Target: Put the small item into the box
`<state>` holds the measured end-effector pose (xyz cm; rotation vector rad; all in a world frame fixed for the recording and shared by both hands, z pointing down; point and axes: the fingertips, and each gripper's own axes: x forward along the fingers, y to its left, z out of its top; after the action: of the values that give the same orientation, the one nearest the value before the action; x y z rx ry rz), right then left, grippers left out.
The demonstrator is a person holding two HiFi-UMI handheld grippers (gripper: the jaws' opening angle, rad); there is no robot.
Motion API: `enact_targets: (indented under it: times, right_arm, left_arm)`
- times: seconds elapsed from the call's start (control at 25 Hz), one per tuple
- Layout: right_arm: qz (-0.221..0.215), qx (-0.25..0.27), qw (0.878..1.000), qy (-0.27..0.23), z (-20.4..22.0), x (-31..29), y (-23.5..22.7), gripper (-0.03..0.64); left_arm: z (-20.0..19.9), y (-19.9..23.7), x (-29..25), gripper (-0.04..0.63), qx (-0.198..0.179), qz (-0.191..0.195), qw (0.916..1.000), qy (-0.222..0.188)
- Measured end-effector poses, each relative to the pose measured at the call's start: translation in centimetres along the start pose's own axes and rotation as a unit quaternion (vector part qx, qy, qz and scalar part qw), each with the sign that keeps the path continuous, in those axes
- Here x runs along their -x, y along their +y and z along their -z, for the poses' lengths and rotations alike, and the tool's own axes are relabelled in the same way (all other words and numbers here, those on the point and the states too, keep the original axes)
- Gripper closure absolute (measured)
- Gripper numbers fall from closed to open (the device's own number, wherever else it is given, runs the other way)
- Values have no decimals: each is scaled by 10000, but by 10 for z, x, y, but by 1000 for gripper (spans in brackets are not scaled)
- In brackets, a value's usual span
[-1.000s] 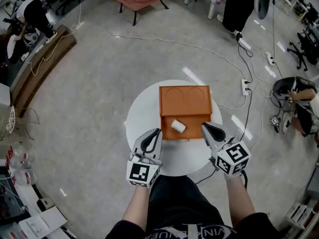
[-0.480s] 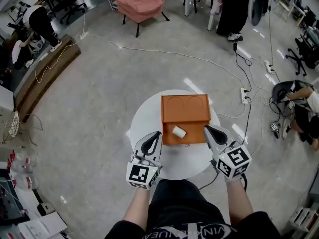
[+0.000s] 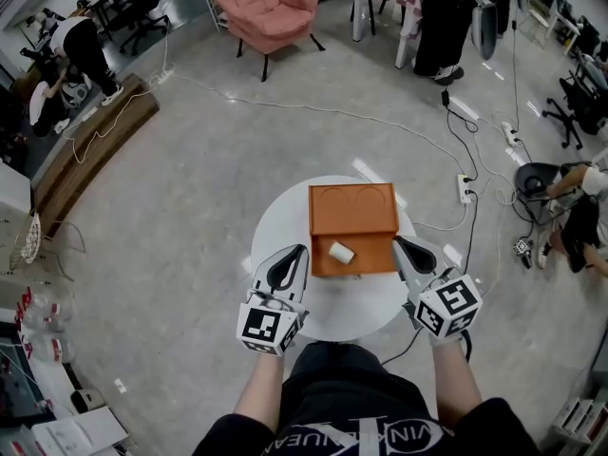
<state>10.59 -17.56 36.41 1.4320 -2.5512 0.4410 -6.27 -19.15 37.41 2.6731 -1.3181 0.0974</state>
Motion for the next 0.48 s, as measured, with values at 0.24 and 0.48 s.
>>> enact_targets:
  times: [0.24, 0.48]
  right_arm:
    - [-21, 44, 9999, -138, -8, 5, 5, 611]
    - [-22, 116, 9996, -249, -19, 11, 12, 611]
  left_arm:
    - [-12, 0, 4, 577, -37, -20, 9999, -141]
    - [-26, -2, 10, 577, -62, -24, 9996, -268]
